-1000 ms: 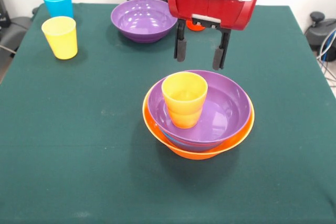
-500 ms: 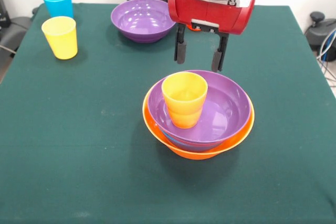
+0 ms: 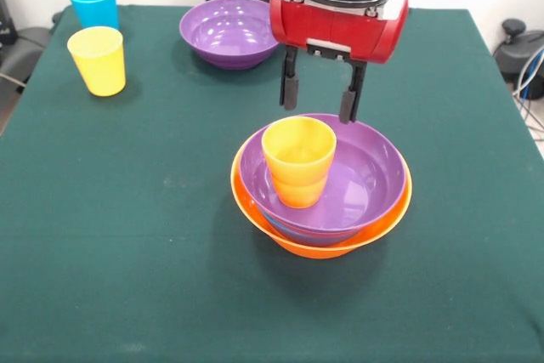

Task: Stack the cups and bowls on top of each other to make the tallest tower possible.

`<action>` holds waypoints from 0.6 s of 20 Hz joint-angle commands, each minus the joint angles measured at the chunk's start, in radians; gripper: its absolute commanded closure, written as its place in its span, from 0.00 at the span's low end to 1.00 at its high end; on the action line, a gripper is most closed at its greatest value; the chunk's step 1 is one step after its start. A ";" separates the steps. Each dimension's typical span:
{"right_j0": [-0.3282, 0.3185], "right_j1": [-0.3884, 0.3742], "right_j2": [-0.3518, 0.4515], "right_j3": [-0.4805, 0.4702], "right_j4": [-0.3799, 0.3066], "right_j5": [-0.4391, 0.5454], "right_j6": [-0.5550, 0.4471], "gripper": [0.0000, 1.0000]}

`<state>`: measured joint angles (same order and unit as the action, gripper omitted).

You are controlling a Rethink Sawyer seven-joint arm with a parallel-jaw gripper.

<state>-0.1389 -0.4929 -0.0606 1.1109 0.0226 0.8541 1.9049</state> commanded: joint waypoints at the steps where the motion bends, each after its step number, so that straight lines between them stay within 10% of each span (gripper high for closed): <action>1: -0.004 0.046 0.083 0.105 -0.048 -0.048 -0.012 0.00; 12: 0.031 0.063 0.061 0.065 -0.047 -0.029 0.037 0.00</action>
<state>-0.1331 -0.4923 -0.0610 1.1115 0.0226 0.8377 1.9049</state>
